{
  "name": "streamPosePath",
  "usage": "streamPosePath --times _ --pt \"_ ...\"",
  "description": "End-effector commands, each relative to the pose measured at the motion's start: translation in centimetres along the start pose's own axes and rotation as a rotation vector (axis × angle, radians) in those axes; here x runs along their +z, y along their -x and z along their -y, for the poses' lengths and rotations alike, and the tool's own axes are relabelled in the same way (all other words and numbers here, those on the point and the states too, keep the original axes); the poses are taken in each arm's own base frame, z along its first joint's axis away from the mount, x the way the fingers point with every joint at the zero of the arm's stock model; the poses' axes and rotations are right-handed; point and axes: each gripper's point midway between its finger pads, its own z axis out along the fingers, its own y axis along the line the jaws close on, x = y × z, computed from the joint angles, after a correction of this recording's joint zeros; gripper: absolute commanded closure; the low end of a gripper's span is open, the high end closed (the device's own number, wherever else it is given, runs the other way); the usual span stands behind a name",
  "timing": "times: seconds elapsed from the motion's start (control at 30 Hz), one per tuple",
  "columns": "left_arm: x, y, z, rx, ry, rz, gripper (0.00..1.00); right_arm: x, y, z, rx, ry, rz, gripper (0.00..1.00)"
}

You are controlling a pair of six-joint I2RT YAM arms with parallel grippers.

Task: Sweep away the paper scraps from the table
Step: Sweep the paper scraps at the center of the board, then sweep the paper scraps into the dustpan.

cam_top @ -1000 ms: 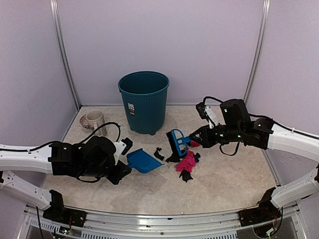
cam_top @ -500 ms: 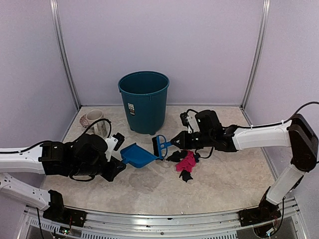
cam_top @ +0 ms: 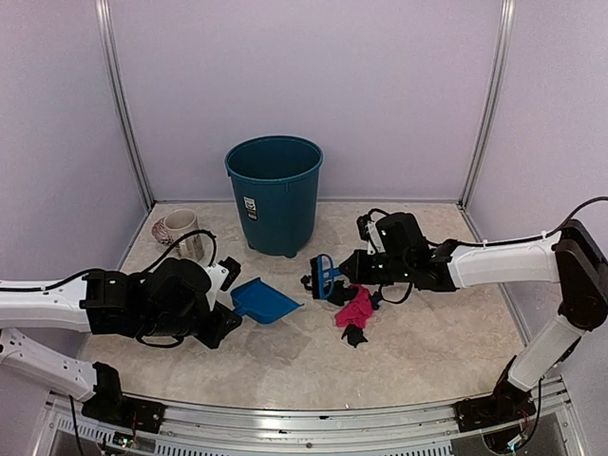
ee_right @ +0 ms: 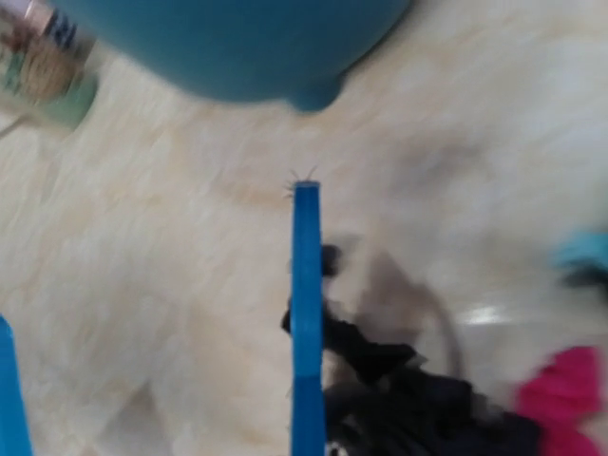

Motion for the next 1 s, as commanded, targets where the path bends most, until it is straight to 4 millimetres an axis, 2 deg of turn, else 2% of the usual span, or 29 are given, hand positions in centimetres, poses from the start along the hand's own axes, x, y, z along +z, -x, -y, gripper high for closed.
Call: streamPosePath --times 0.0,0.27,0.37,0.47,0.6,0.83,0.97 --pt "1.3 -0.7 1.1 0.033 -0.034 -0.022 1.00 -3.9 2.8 1.8 -0.035 -0.111 0.105 1.00" --pt "4.1 -2.7 2.9 0.097 -0.080 -0.109 1.00 -10.2 6.1 -0.5 -0.117 -0.072 0.211 1.00" --pt "5.3 -3.2 2.9 0.124 -0.060 -0.140 1.00 -12.3 7.2 0.0 -0.153 -0.132 0.243 1.00" --pt "6.3 -3.4 3.2 0.135 -0.053 -0.160 1.00 -13.6 7.2 1.2 -0.202 -0.221 0.228 1.00" --pt "7.5 -3.3 3.9 0.183 -0.063 -0.175 1.00 -13.9 5.7 3.0 -0.317 -0.314 0.132 1.00" --pt "9.0 -3.3 5.5 0.225 -0.116 -0.178 1.00 -12.8 1.5 7.1 -0.437 -0.476 -0.105 1.00" --pt "9.5 -3.2 6.4 0.251 -0.150 -0.163 1.00 -12.2 0.4 7.9 -0.477 -0.502 -0.162 1.00"
